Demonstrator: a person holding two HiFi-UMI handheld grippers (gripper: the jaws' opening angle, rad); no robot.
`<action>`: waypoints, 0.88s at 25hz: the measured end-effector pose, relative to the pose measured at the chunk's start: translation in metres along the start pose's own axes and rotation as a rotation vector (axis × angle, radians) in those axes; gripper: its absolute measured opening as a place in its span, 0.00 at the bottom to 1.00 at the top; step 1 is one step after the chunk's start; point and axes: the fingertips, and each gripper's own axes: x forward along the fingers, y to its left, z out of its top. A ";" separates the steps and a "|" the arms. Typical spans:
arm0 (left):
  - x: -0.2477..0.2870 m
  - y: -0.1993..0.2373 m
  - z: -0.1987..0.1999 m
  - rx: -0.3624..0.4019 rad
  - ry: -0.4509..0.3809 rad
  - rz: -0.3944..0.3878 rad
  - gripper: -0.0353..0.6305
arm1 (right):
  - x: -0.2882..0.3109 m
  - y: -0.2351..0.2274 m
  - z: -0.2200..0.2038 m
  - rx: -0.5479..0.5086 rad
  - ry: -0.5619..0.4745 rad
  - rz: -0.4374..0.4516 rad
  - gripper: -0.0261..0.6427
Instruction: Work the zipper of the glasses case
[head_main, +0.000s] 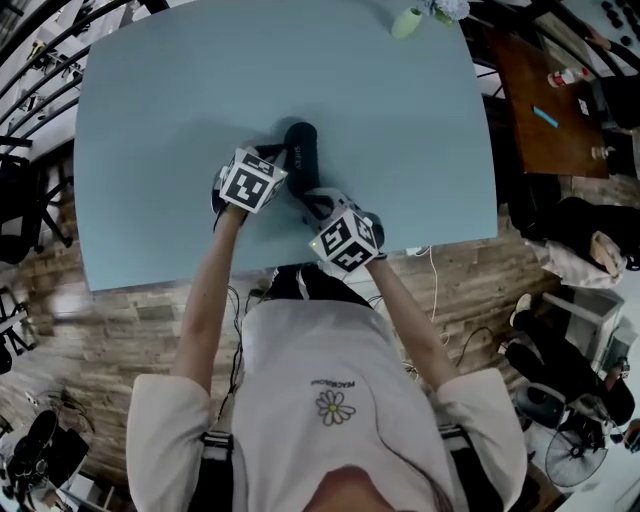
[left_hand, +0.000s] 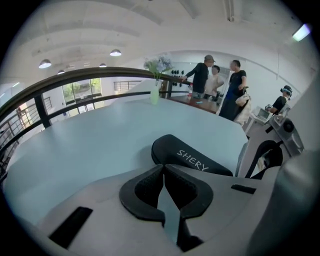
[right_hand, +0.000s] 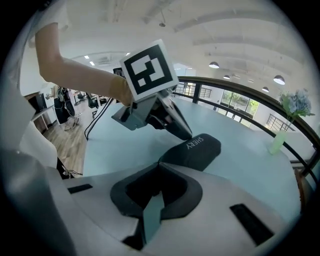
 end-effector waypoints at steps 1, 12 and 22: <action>0.003 -0.001 0.001 0.010 -0.001 -0.002 0.09 | 0.002 0.002 0.002 -0.004 0.000 -0.001 0.05; -0.029 -0.079 0.029 0.251 -0.089 -0.173 0.08 | 0.007 0.007 0.004 0.031 -0.013 0.001 0.05; -0.013 -0.083 0.009 0.325 0.014 -0.153 0.08 | -0.016 0.001 -0.009 0.002 -0.041 0.000 0.05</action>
